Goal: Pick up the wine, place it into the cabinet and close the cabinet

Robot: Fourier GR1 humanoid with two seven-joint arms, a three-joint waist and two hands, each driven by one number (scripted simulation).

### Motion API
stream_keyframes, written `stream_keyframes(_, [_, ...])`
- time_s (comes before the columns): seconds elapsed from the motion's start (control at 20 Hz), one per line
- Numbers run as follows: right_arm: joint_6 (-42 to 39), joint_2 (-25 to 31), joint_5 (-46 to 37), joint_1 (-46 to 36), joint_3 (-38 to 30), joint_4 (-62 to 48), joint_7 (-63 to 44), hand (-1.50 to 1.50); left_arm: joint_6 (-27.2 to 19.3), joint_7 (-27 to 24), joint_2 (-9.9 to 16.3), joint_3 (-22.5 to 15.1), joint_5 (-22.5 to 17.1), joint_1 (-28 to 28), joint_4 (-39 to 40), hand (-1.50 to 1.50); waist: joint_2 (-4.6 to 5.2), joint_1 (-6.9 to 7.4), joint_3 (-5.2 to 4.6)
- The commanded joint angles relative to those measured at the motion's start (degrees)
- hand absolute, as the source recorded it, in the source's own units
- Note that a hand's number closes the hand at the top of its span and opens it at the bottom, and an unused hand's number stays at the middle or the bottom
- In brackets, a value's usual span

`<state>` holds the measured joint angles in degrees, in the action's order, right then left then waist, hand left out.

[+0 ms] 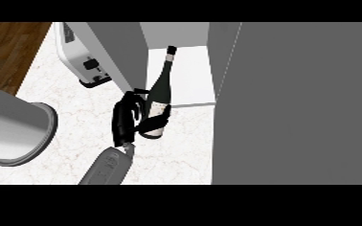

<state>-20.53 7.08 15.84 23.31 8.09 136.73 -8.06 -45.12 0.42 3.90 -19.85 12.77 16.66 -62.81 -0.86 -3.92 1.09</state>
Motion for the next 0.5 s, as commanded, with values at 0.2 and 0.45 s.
stream_keyframes(0.2, [0.38,0.28,5.11,0.47,-1.16,3.24,-1.93,-1.50,4.45,2.98,-2.89,2.49,-2.28,13.38,10.22,1.50,2.15,-2.21,-1.22])
stream_keyframes(0.45, [-0.71,0.82,4.83,0.88,-1.14,3.17,-1.46,-1.50,2.66,2.71,-3.77,3.93,-4.56,12.69,9.53,1.50,2.36,-3.12,-1.28])
